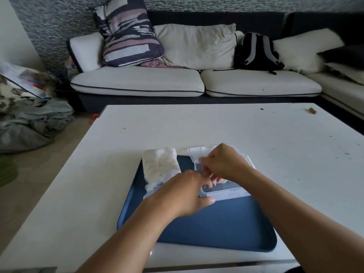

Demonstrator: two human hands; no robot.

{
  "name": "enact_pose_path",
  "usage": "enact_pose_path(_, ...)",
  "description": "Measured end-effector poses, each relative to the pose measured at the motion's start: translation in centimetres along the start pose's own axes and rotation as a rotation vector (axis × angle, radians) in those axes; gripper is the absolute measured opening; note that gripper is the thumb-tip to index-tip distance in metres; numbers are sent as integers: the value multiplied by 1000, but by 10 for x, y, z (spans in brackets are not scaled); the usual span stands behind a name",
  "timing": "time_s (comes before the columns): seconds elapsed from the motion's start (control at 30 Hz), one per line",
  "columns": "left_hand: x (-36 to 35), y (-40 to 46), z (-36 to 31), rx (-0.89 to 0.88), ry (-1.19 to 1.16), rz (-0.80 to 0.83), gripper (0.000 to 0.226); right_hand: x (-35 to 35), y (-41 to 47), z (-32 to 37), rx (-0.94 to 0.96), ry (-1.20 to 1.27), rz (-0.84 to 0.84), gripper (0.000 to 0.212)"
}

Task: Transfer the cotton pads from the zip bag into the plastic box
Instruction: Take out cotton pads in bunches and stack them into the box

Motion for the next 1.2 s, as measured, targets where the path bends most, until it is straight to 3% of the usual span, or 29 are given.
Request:
enact_pose_path(0.07, 3, -1, -2, -7, -27, -5, 36, -22, -2, -10, -25, -107, 174, 22)
enact_pose_path(0.17, 28, -3, 0, -15, -20, -117, 42, -17, 3, -16, -11, -138, 120, 21)
enact_pose_path(0.23, 49, -12, 19, 81, 120, -187, 58, -11, -1, -7, 47, -161, 73, 26)
enact_pose_path(0.33, 55, -36, 72, 351, 405, -10, 79, -2, -19, 23, 208, -116, -30, 19)
enact_pose_path(0.43, 46, -47, 102, 465, 435, 86, 55, -20, -50, 53, 314, 59, 163, 14)
enact_pose_path(0.5, 46, -43, 102, 441, 389, 18, 20, -47, -73, 69, 400, 50, 354, 16)
enact_pose_path(0.53, 49, -42, 99, 426, 355, -34, 15, -58, -79, 77, 477, -15, 374, 19)
enact_pose_path(0.6, 58, -37, 92, 378, 263, -150, 19, -74, -81, 87, 621, -197, 291, 21)
enact_pose_path(0.7, 76, -36, 85, 335, 51, -328, 25, -77, -62, 86, 658, -344, 110, 14)
enact_pose_path(0.8, 79, -35, 85, 342, -82, -371, 28, -61, -43, 85, 616, -303, -61, 28)
enact_pose_path(0.87, 79, -34, 88, 360, -153, -373, 26, -47, -38, 88, 559, -232, -166, 25)
enact_pose_path(1.1, 87, -35, 106, 411, -264, -437, 23, -32, -43, 100, 551, -218, -328, 12)
enact_pose_path(1.2, 87, -37, 111, 420, -367, -450, 23, -40, -40, 102, 609, -249, -274, 19)
Point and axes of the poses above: each hand's wrist, its own y-axis towards the middle knuckle, its own x-axis out of the back of the hand, z = x × y, the point moved 9 cm from there along y, towards the middle knuckle, and after that the axes turned 6 degrees about -z, right-handed, at the moved point
